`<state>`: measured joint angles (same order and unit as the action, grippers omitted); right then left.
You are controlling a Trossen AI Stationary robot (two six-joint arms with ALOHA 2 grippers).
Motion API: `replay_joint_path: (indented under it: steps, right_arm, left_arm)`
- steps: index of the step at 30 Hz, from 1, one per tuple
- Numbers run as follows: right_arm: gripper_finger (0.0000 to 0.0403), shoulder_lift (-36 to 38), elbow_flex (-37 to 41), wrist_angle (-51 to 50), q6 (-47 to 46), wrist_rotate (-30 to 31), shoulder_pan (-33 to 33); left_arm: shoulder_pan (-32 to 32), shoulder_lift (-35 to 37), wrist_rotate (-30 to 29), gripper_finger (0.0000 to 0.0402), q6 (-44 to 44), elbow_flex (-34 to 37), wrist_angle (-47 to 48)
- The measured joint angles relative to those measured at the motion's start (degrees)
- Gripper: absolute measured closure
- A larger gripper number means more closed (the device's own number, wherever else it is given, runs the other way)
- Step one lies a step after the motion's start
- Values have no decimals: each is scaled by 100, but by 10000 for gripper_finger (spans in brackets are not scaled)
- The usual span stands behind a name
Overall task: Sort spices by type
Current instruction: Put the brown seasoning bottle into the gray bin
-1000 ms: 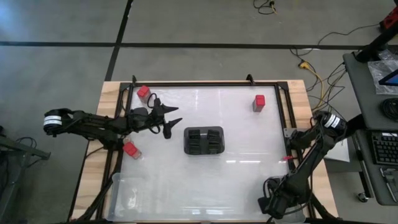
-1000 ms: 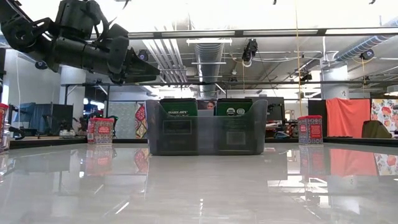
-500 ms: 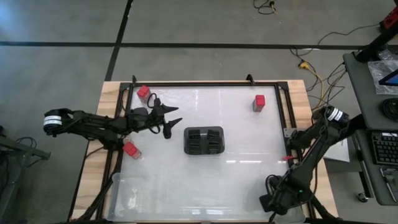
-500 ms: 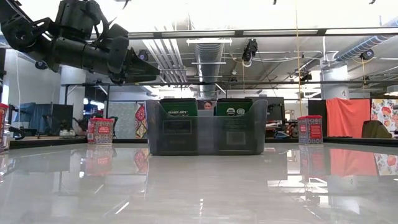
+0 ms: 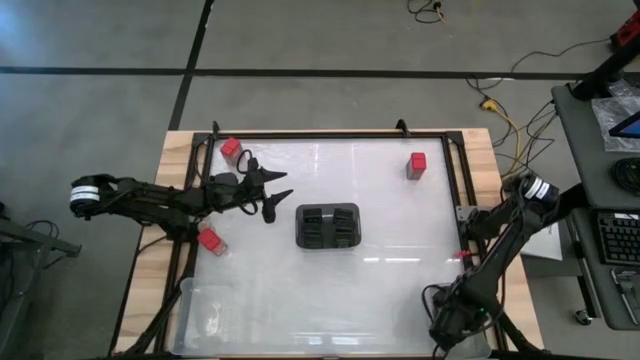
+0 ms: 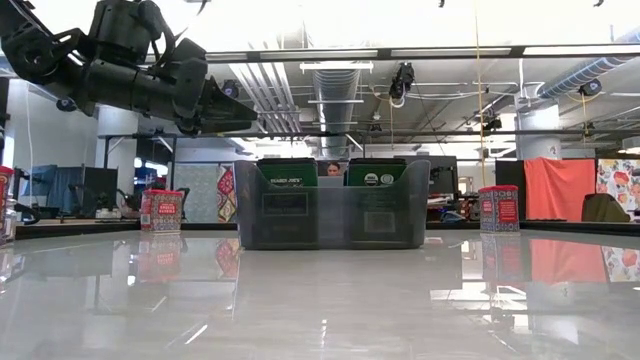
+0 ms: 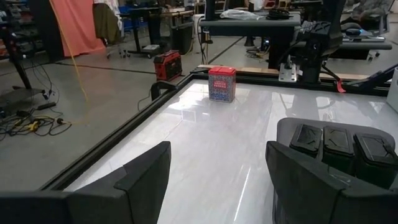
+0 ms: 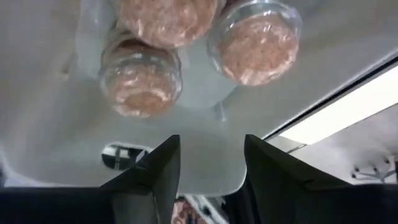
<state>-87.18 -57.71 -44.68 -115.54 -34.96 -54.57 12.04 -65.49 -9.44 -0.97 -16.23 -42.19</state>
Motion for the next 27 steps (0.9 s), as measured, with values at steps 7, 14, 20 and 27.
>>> replay_joint_path:
  steps: [7, 14, 20, 27]
  right_arm:
    - [268, -184, 4, 27, 124, 46, 1]
    - [291, -144, 2, 212, 86, 48, 11]
    - [301, -144, 0, 393, 63, 144, 10]
    - [301, -137, -3, 398, 71, 648, 7]
  left_arm:
    - [0, 1, 0, 154, -2, 0, -6]
    - [-1, 0, -1, 154, -2, 0, -13]
    - [0, 0, 0, 154, -2, 0, -17]
    - [0, 2, 0, 154, -2, 0, -15]
